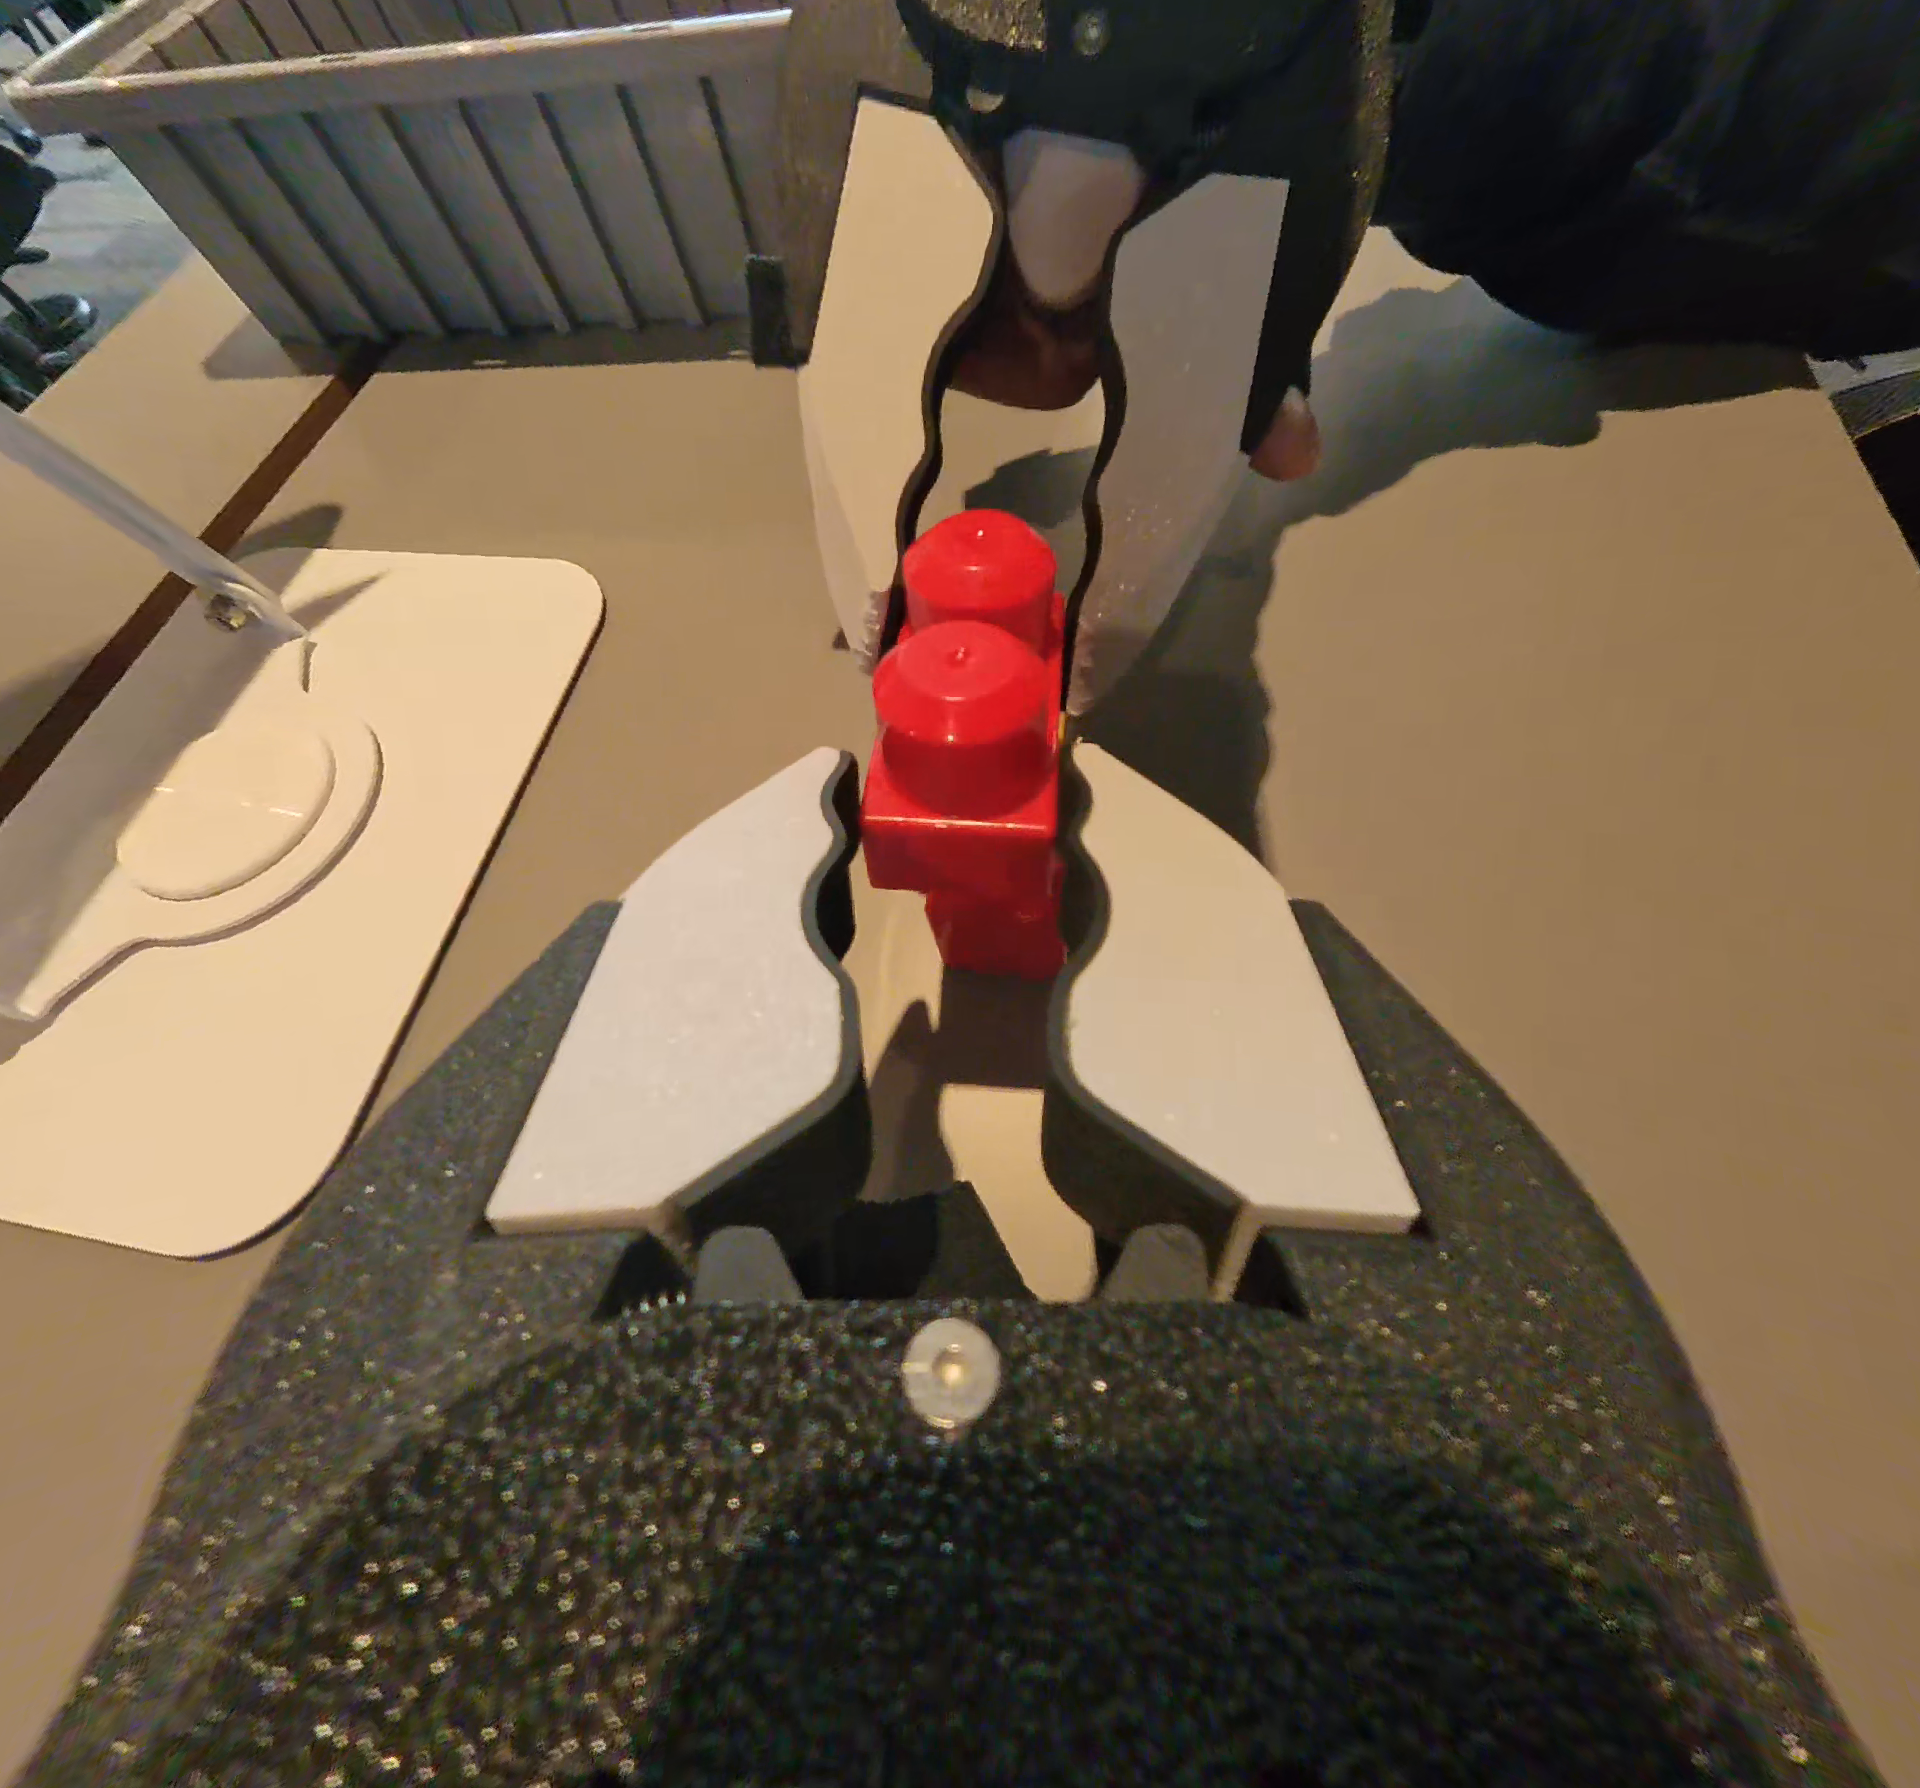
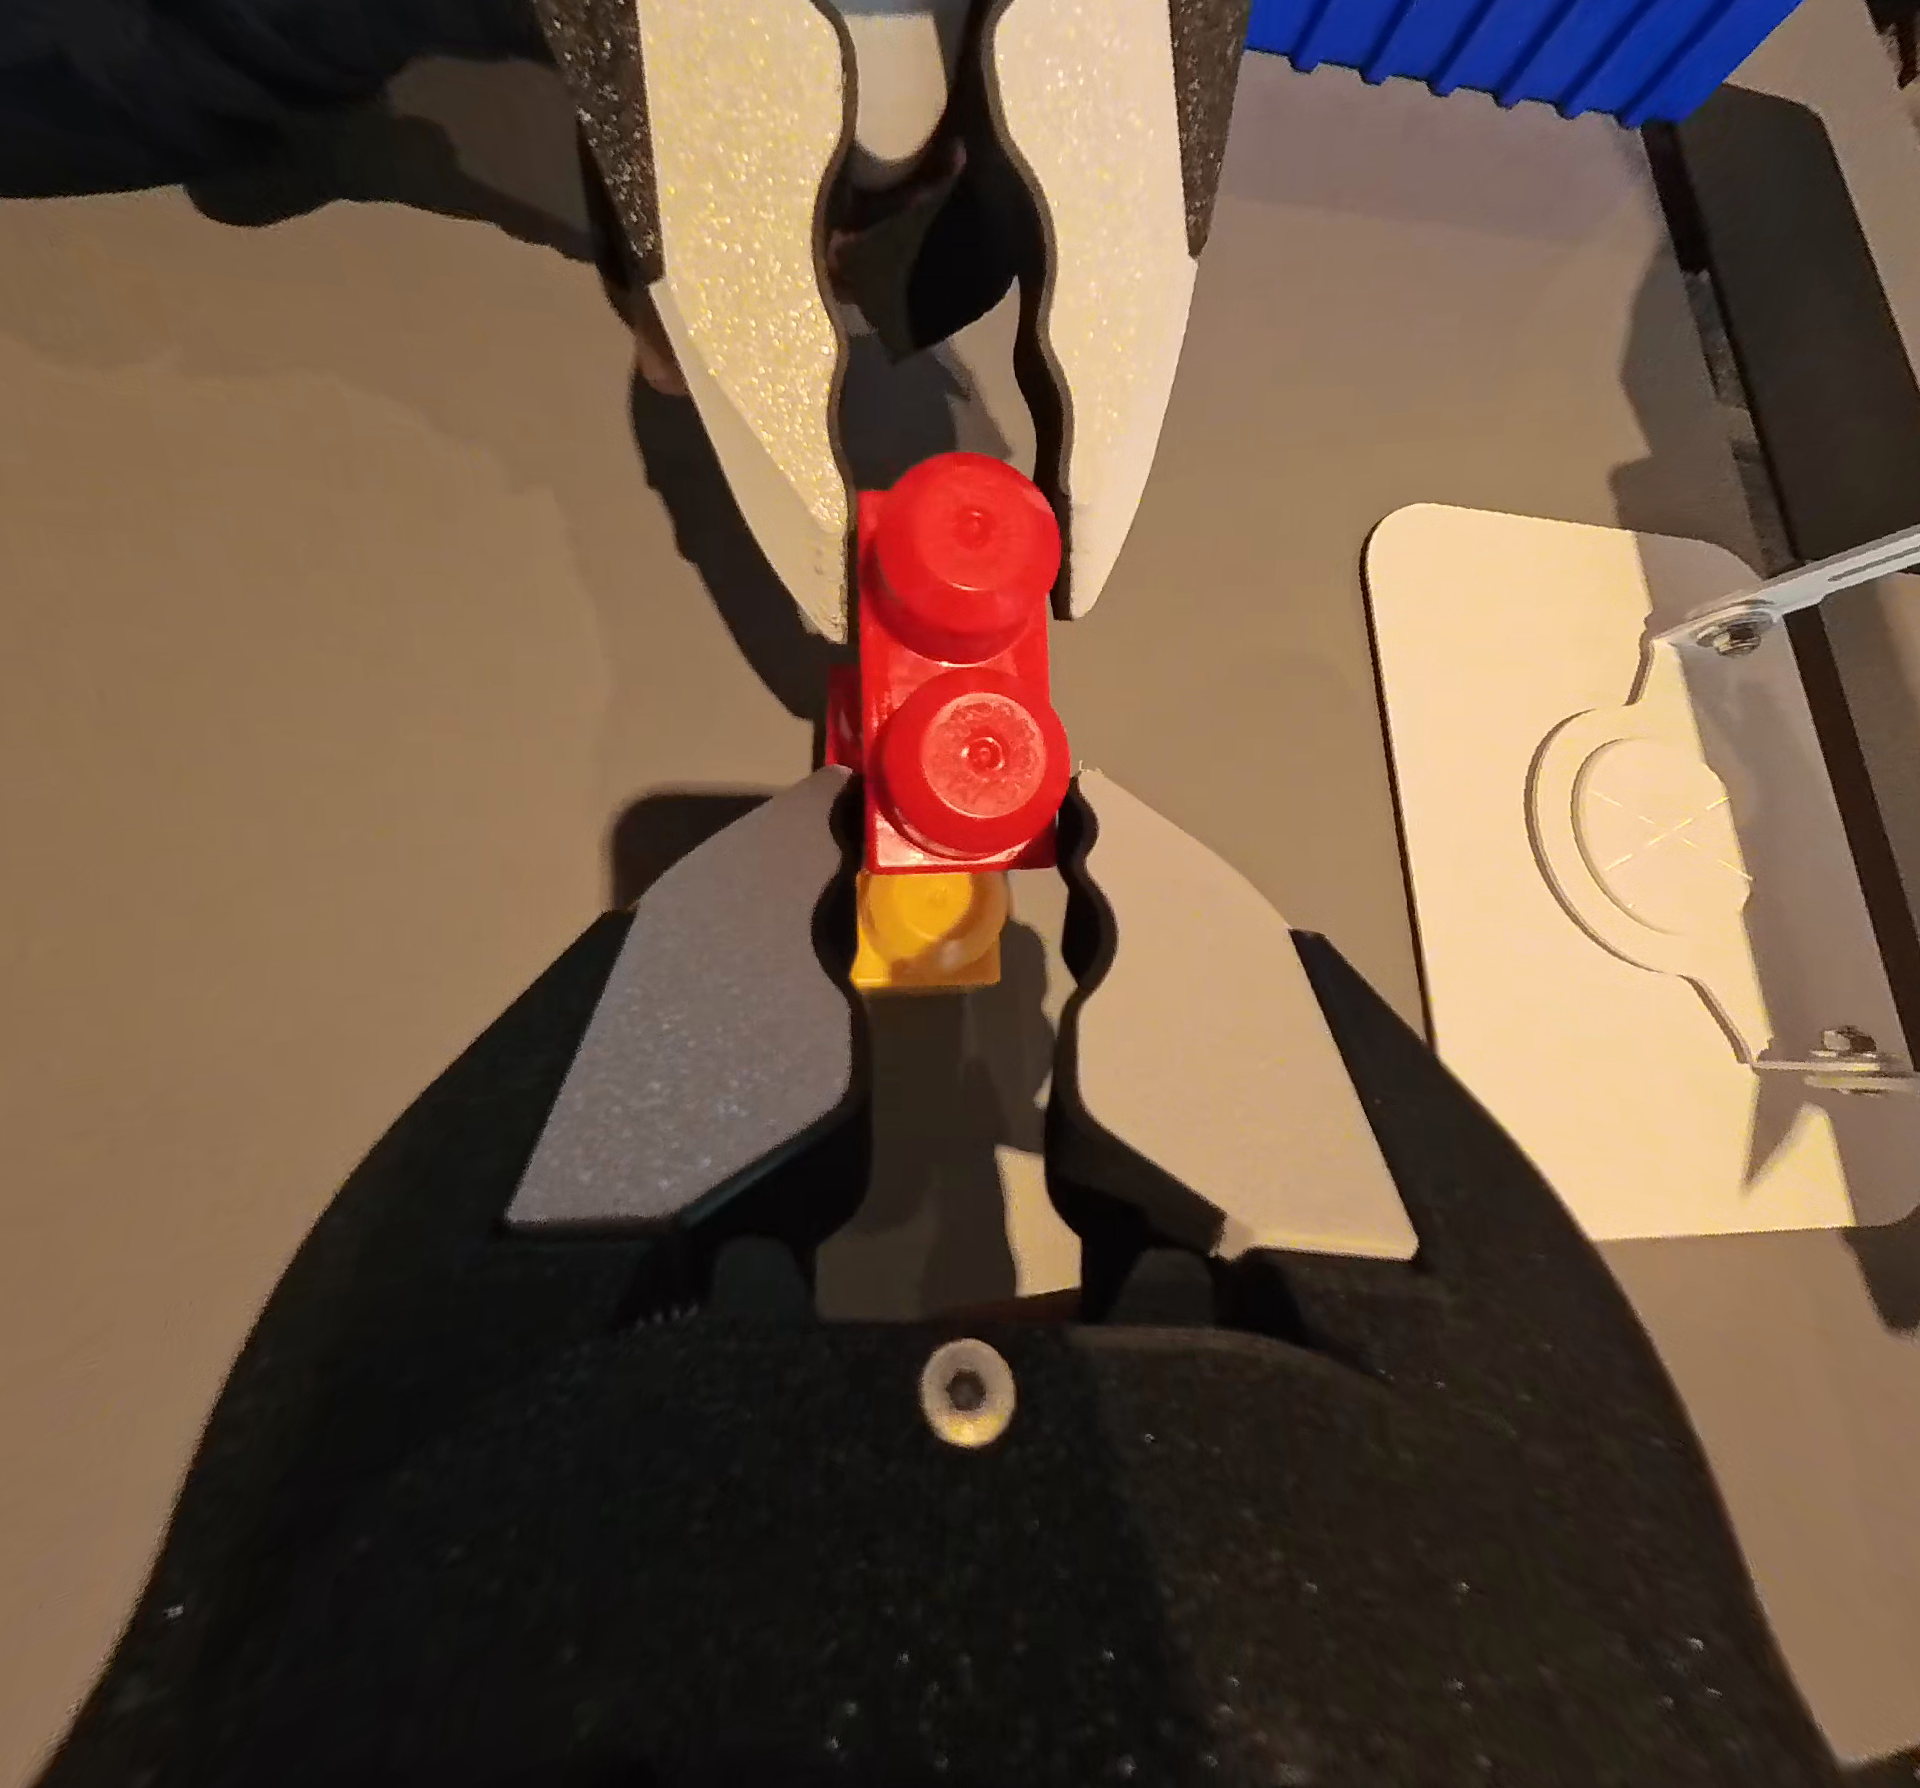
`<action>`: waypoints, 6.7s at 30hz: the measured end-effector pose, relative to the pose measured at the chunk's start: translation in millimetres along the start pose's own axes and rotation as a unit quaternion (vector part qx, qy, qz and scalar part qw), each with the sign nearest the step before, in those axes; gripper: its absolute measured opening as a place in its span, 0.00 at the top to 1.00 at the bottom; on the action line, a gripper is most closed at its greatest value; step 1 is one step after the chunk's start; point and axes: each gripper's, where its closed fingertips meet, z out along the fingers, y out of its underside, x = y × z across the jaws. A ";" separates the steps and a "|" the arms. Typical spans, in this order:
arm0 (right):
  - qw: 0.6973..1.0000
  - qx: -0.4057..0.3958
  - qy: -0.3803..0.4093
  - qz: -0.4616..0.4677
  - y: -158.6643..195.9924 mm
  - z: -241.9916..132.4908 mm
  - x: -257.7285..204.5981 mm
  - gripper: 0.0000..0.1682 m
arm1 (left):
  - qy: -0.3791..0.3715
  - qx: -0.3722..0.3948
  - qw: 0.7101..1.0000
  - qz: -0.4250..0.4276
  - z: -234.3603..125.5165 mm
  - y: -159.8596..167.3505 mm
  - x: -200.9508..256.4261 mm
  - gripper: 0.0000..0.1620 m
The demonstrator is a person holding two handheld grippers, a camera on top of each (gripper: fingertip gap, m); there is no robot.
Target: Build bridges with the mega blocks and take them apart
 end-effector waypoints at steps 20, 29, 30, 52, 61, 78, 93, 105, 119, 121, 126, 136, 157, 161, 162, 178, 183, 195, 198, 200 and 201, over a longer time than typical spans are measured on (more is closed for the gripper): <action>1.000 -0.007 -0.020 0.008 22.0 -12.5 -0.5 0.75 | 0.020 -0.050 0.998 -0.017 20.9 24.6 5.4 0.78; 0.996 0.028 -0.053 0.071 53.1 2.8 -10.1 0.71 | 0.020 -0.068 0.997 -0.016 21.5 25.2 5.3 0.78; 0.996 0.023 -0.056 0.064 53.1 8.5 -13.3 0.72 | 0.018 -0.072 0.997 -0.015 21.6 25.0 5.2 0.78; 0.995 0.067 -0.055 0.041 37.5 -0.2 -12.5 0.73 | 0.039 -0.193 0.980 0.003 16.9 32.3 6.7 0.78; 0.993 0.111 -0.023 0.030 14.1 -10.1 -6.3 0.72 | 0.041 -0.196 0.980 0.005 17.2 32.1 6.1 0.78; 0.998 -0.008 -0.053 0.016 54.7 22.1 -19.7 0.79 | 0.052 -0.184 0.981 0.019 14.3 33.0 7.7 0.78; 0.989 0.129 -0.071 0.031 22.4 -1.7 -16.5 0.70 | 0.052 -0.182 0.982 0.013 12.6 34.0 7.5 0.78; 0.991 0.129 -0.023 0.031 8.8 6.8 -8.8 0.78 | 0.051 -0.179 0.982 0.013 13.7 33.0 7.4 0.78; 0.990 0.115 -0.046 0.072 16.6 14.0 -6.3 0.78 | 0.072 -0.081 0.994 -0.033 11.2 26.6 4.2 0.78; 0.988 0.113 -0.061 0.085 17.1 14.5 -7.0 0.78 | 0.082 -0.072 0.993 -0.048 11.5 26.9 4.3 0.78; 0.985 0.107 -0.088 0.107 18.5 15.0 -7.1 0.78 | 0.098 -0.056 0.991 -0.074 12.5 27.2 4.3 0.78; 0.990 0.085 -0.070 0.085 23.0 17.8 -7.7 0.78 | 0.080 -0.092 0.992 -0.021 14.3 33.9 3.7 0.78; 0.984 0.149 -0.057 0.073 8.1 -2.9 -1.8 0.84 | 0.063 -0.124 0.990 -0.012 14.7 35.5 2.4 0.78; 0.981 0.154 -0.071 0.096 9.0 -2.2 -1.8 0.83 | 0.065 -0.130 0.989 -0.014 14.9 35.6 2.3 0.78; 0.979 0.156 -0.077 0.102 8.9 -1.8 -2.1 0.83 | 0.066 -0.133 0.989 -0.014 14.8 35.7 2.4 0.78; 0.979 0.151 -0.074 0.113 11.6 2.6 -4.2 0.82 | 0.078 -0.140 0.987 -0.022 14.9 37.0 2.7 0.78; 0.979 0.153 -0.072 0.115 10.9 2.3 -3.4 0.82 | 0.065 -0.118 0.991 -0.013 15.4 35.6 2.8 0.78; 0.983 0.136 -0.061 0.104 24.5 -18.4 -1.8 0.79 | 0.017 -0.061 0.998 -0.025 -8.1 52.7 -16.1 0.79; 0.985 0.127 -0.061 0.105 27.2 -19.2 -2.6 0.77 | 0.033 -0.112 0.993 -0.010 8.7 71.0 -12.9 0.79; 0.986 0.117 -0.064 0.103 30.4 -12.6 -5.0 0.76 | 0.034 -0.119 0.992 -0.003 16.2 69.1 -13.3 0.78; 0.988 0.105 -0.062 0.099 33.9 -8.0 -6.0 0.74 | 0.037 -0.107 0.994 0.000 18.7 64.2 -11.8 0.78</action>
